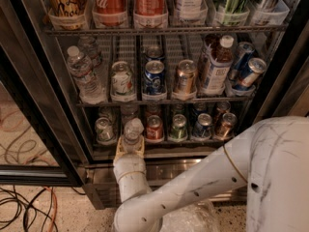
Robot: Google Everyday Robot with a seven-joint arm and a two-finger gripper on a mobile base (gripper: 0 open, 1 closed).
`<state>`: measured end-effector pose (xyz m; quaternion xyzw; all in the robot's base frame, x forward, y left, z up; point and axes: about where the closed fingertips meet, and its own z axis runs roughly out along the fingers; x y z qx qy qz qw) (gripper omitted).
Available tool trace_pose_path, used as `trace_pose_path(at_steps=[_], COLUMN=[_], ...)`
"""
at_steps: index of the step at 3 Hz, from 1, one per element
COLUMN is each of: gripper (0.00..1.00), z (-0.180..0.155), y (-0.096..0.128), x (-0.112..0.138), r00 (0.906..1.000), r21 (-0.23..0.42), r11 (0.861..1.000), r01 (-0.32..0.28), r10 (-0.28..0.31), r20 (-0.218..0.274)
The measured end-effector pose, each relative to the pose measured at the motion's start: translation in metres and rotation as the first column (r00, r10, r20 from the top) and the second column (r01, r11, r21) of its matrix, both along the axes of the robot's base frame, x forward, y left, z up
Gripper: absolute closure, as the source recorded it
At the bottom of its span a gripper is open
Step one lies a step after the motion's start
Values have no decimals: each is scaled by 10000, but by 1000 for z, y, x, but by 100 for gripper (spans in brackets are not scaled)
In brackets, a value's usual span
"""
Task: Pick water bottle from bottom shelf of fridge
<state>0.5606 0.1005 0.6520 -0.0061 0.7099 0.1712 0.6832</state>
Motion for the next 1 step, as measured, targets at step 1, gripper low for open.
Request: trace_pose_path(at_steps=[1], gripper=[100], z=[0], y=[0], x=[0], r00=[10000], r21=[0], r11=[10000], r01=[0], r10=[0], r20=[0])
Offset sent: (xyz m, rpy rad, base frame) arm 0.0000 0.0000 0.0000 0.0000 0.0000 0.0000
